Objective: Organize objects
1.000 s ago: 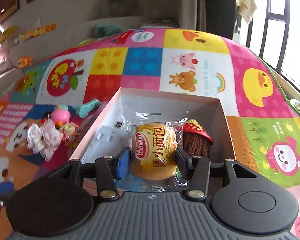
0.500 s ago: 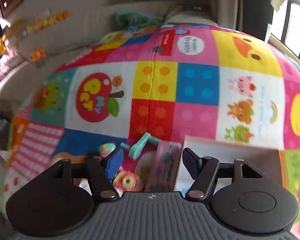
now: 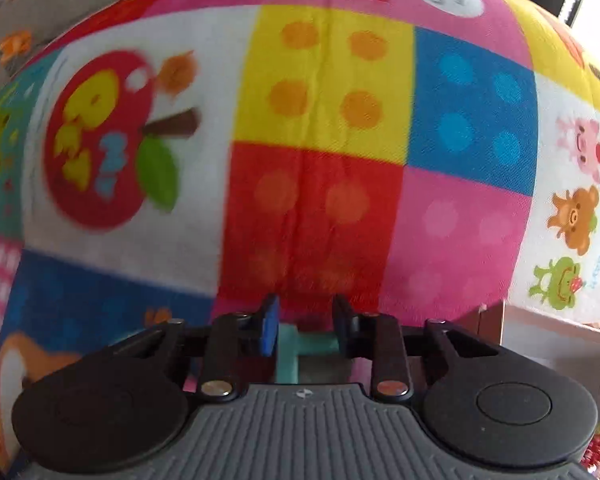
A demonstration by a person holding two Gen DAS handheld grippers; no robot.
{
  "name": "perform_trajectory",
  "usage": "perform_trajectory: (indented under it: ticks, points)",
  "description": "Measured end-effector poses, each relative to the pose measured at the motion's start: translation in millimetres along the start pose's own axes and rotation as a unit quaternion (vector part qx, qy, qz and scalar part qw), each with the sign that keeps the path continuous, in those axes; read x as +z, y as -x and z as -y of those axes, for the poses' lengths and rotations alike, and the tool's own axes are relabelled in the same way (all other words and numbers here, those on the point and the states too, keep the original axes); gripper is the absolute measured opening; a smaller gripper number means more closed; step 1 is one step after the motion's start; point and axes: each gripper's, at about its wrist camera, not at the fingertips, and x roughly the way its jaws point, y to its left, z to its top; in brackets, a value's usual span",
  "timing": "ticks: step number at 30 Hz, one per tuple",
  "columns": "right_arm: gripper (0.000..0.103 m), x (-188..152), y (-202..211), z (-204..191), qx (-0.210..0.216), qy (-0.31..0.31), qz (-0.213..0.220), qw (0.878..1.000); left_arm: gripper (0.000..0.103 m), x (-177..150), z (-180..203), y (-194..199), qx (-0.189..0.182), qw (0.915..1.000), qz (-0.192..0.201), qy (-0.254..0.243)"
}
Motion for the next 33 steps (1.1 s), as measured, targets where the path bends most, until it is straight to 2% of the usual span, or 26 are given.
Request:
perform_trajectory:
  ticks: [3, 7, 8, 13, 14, 16, 18, 19, 21, 23, 25, 27, 28, 30, 33]
  points:
    - [0.026, -25.6, 15.8, -8.8, 0.012, 0.025, -0.004, 1.0, 0.045, 2.2, -5.3, 2.5, 0.012, 0.9998, 0.009, 0.011]
    - [0.026, -72.4, 43.0, -8.5, 0.066, 0.014, -0.041, 0.997, 0.04, 5.6, -12.5, 3.0, 0.013, 0.9995, 0.01, 0.029]
    - [0.023, -86.0, 51.5, -9.3, 0.075, 0.018, -0.046, 0.996, 0.04, 5.6, -12.5, 3.1, 0.012, 0.9995, 0.01, 0.029]
    - [0.024, -159.7, 104.7, -16.1, 0.115, 0.07, -0.032, 0.99, 0.04, 4.2, -10.1, 2.6, 0.006, 0.9998, 0.004, 0.016]
    - [0.025, -174.8, 118.7, -13.6, 0.117, 0.078, -0.019, 0.99, 0.04, 3.9, -9.2, 2.4, 0.003, 0.9999, 0.003, 0.014]
    - [0.034, -203.1, 145.6, -6.5, 0.111, 0.1, 0.027, 0.988, 0.04, 3.2, -6.6, 1.3, -0.01, 0.9999, -0.006, 0.009]
    - [0.071, -229.3, 168.3, 0.6, 0.098, 0.113, 0.078, 0.986, 0.04, 1.7, 0.1, -0.4, -0.026, 0.9995, -0.016, -0.004]
    - [0.077, -242.2, 175.8, 5.1, 0.101, 0.108, 0.091, 0.985, 0.04, 0.8, 4.8, -0.8, -0.038, 0.9988, -0.027, -0.013]
    - [0.08, -264.4, 181.6, 10.3, 0.119, 0.096, 0.09, 0.984, 0.04, -0.3, 18.5, 3.6, -0.067, 0.996, -0.046, -0.039]
    - [0.08, -280.6, 181.1, 15.4, 0.128, 0.096, 0.08, 0.984, 0.04, 2.7, 36.9, 13.9, -0.079, 0.9926, -0.041, -0.083]
    - [0.08, -291.6, 185.7, 21.1, 0.118, 0.098, 0.095, 0.984, 0.04, 13.1, 55.7, 19.6, -0.066, 0.9902, -0.03, -0.119]
    - [0.08, -297.0, 189.9, 32.6, 0.107, 0.087, 0.122, 0.983, 0.04, 31.6, 72.7, 11.5, -0.028, 0.9906, -0.032, -0.13]
    - [0.08, -298.3, 191.7, 39.0, 0.106, 0.078, 0.135, 0.982, 0.04, 41.5, 80.7, 0.1, -0.012, 0.9904, -0.049, -0.129]
    - [0.08, -299.7, 195.6, 52.2, 0.108, 0.053, 0.157, 0.98, 0.04, 56.9, 93.8, -30.9, -0.008, 0.9878, -0.089, -0.128]
    - [0.081, -306.6, 195.4, 70.1, 0.118, 0.025, 0.176, 0.977, 0.04, 68.7, 108.5, -75.7, 0.04, 0.9837, -0.104, -0.141]
